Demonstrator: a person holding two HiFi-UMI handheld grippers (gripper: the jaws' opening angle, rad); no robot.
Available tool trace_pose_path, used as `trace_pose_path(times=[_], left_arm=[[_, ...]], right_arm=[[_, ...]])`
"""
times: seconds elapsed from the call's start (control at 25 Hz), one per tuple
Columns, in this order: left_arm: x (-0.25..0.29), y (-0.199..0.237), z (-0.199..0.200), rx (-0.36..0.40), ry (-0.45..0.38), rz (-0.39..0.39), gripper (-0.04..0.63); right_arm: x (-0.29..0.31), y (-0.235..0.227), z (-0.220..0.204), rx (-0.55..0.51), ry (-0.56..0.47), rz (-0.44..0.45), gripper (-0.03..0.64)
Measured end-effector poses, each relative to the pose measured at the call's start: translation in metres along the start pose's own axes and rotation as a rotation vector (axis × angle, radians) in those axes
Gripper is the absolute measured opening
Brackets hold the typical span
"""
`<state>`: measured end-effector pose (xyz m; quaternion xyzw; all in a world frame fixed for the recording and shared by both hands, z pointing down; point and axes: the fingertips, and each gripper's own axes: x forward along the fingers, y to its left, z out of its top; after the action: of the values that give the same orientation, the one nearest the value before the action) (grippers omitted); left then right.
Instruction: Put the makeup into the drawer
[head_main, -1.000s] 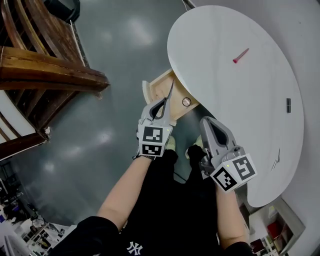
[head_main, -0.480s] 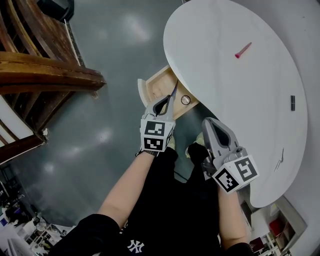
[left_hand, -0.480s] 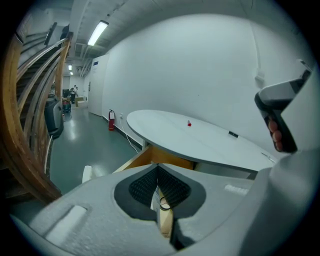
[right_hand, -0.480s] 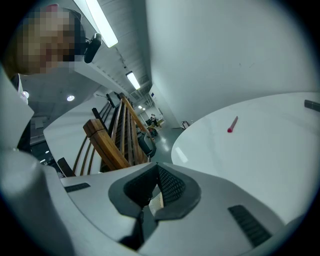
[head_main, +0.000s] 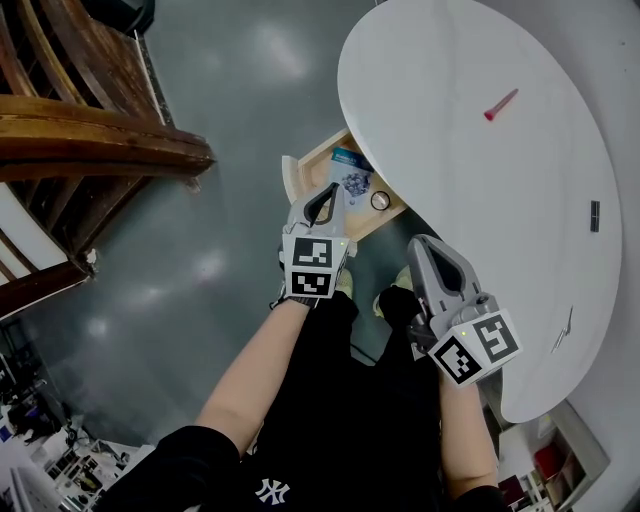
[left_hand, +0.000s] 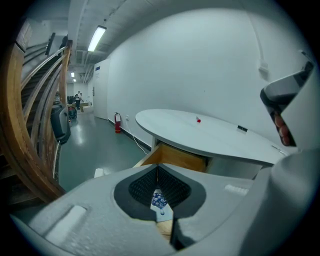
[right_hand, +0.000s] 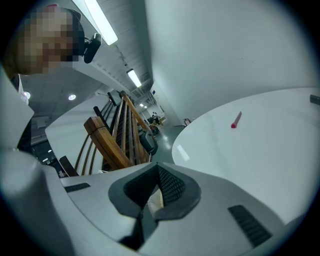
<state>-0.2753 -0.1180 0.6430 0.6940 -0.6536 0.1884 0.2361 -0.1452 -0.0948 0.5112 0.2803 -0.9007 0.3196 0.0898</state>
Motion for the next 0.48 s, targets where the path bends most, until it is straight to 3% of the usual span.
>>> trace_pose_path(times=[0.24, 0.48], left_arm=[[-0.011, -0.003, 0.009, -0.004, -0.017, -0.015, 0.009], [-0.046, -0.018, 0.053, 0.021, -0.076, -0.048, 0.009]], right_arm=[[0.003, 0.010, 0.006, -0.013, -0.003, 0.016, 0.014], [-0.005, 0.029, 0.028, -0.047, -0.027, 0.018, 0.014]])
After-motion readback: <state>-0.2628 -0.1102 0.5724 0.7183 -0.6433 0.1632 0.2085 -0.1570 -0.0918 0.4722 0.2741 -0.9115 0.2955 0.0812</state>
